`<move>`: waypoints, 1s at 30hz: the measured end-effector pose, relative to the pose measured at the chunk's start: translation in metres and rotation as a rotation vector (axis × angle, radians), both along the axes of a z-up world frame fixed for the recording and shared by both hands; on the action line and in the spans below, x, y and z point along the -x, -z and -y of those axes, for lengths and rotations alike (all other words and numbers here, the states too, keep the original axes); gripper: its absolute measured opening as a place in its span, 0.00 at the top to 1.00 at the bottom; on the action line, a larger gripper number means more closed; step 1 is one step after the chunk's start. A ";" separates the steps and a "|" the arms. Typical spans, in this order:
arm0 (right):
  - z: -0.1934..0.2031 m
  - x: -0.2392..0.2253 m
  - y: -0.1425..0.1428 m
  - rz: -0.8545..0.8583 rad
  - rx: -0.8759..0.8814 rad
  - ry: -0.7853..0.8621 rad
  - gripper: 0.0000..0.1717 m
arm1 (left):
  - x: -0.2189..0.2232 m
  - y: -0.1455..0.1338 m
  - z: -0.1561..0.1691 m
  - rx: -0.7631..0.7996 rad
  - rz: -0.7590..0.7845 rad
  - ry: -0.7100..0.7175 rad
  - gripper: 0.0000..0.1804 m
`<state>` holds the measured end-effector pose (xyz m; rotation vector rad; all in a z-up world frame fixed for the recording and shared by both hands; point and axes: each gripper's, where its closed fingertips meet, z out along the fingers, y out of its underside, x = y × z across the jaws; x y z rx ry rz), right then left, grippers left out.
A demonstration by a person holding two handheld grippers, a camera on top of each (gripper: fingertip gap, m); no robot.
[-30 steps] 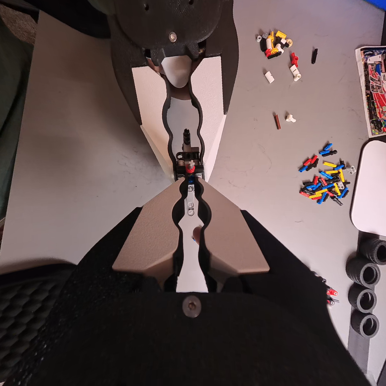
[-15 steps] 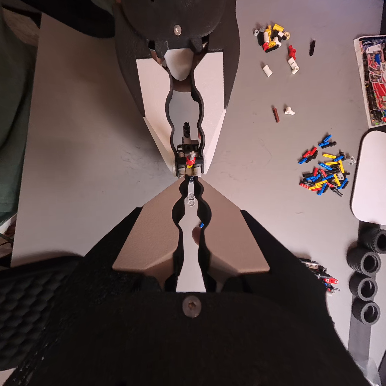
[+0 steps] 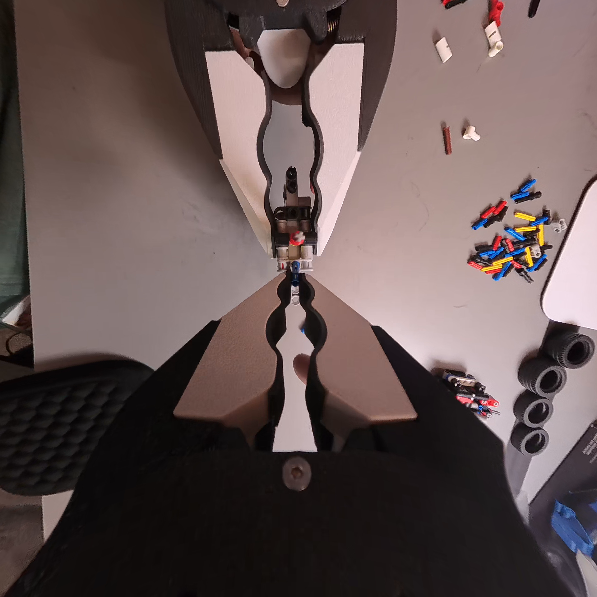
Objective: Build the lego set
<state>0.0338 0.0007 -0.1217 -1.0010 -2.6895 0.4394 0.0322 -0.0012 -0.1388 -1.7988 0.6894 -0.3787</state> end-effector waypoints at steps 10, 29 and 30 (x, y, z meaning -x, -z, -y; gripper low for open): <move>-0.002 -0.003 0.000 0.082 -0.100 -0.034 0.99 | -0.006 -0.001 -0.005 -0.004 0.016 0.035 0.87; 0.001 0.007 0.004 0.063 -0.053 0.013 0.99 | 0.002 -0.010 0.002 -0.035 0.147 0.056 0.87; 0.004 0.007 0.002 0.057 -0.016 0.028 0.99 | 0.001 -0.012 0.004 -0.037 0.173 0.073 0.87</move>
